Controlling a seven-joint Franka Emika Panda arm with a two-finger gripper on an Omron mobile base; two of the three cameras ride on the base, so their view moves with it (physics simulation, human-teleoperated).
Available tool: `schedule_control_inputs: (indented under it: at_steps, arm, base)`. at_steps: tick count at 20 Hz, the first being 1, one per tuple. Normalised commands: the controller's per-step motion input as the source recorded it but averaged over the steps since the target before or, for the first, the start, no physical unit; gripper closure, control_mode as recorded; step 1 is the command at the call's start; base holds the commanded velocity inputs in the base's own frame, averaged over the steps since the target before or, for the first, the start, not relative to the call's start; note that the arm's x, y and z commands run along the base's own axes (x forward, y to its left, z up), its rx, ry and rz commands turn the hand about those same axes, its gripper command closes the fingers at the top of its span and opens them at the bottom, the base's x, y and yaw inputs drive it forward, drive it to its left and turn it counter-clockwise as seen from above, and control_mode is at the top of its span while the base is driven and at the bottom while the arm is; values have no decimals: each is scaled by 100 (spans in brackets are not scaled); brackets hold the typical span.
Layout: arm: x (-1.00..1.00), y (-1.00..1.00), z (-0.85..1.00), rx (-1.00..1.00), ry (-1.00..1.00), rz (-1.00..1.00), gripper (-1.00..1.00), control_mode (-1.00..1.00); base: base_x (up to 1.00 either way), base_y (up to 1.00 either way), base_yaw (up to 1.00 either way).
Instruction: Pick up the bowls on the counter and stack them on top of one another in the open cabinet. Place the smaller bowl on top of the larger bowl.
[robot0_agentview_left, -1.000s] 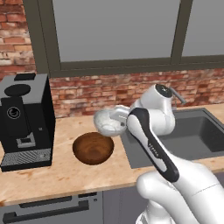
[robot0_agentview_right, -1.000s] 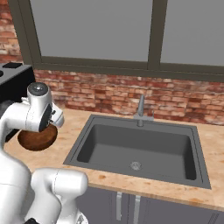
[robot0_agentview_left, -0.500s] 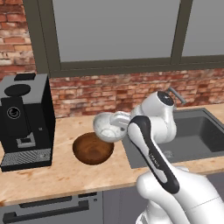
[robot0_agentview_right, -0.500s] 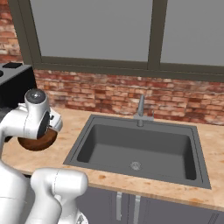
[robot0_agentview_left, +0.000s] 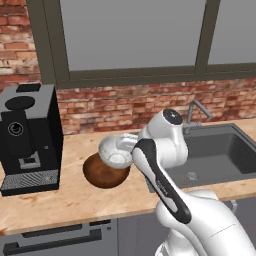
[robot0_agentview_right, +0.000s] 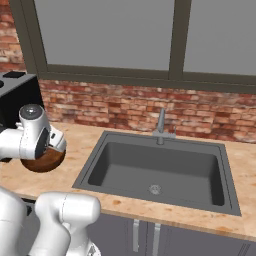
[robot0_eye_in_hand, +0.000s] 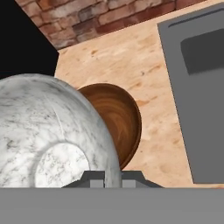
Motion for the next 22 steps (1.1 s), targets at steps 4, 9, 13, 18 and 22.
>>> schedule_control_inputs:
  at_steps: [4, 9, 13, 18, 22]
  arm:
    - [13, 5, -18, -1, 2, 1, 100, -100]
    - [19, 10, -18, -1, 1, 0, 100, -100]
    - [22, 17, -20, -2, 0, 0, 100, -100]
    - [15, 16, -27, -4, 1, 0, 100, -100]
    - [14, 11, -31, -4, 2, 0, 100, -100]
  base:
    - [0, 0, 0]
    - [0, 0, 0]
    - [0, 0, 0]
    - [0, 0, 0]
    - [0, 0, 0]
